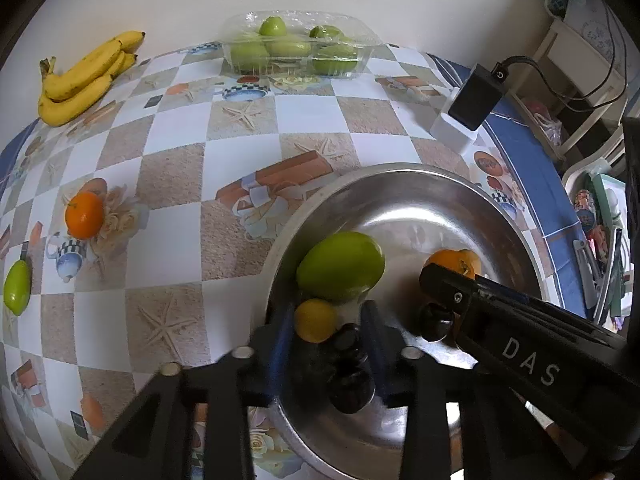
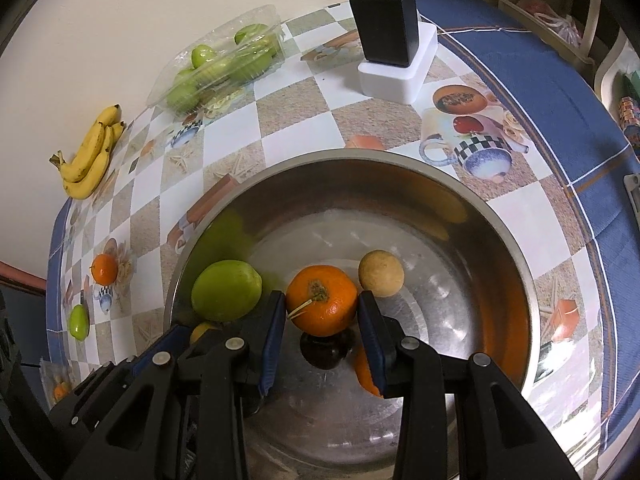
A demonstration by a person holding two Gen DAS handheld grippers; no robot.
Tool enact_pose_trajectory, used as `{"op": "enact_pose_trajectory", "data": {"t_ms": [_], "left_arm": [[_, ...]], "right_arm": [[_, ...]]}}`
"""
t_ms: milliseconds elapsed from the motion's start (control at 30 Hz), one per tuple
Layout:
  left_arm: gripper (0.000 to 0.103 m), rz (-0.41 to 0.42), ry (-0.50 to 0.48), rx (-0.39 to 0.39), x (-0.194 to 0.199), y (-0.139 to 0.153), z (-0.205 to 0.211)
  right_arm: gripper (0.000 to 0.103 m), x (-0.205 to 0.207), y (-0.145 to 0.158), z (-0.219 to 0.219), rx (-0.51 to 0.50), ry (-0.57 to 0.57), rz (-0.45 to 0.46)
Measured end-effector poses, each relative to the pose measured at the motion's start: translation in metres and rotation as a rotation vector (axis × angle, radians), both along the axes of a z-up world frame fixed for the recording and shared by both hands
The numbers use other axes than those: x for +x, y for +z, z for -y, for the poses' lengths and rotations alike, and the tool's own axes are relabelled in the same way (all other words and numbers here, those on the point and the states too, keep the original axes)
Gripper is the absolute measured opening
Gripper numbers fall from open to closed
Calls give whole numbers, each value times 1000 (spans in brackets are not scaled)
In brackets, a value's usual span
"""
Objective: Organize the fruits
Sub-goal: 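Carry the tangerine and yellow fruit over the steel bowl, then open the right gripper to drop the tangerine while the left releases the yellow fruit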
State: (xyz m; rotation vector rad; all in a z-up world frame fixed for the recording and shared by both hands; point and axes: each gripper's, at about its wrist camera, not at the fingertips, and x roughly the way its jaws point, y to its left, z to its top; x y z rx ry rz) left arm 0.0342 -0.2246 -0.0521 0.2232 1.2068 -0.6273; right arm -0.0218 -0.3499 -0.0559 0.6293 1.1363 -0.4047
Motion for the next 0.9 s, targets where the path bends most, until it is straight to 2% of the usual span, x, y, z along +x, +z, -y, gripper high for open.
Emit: {"op": "enact_pose_trajectory", "data": {"t_ms": [333,633,833,900], "left_arm": [[47,16,7,-15,2,10,-5],[48,36,73,1,15,15,-22],[56,56,156,25,28,17,-42],[61,67,186,35,33,18,-49]], "right_arm": [[39,-2,16,0,-16,2,40],[39,-5,26,-2,-35,6,53],[39,-3,22,-4,-41,14,30],[48,-2,20,-6,-46,20,21]]}}
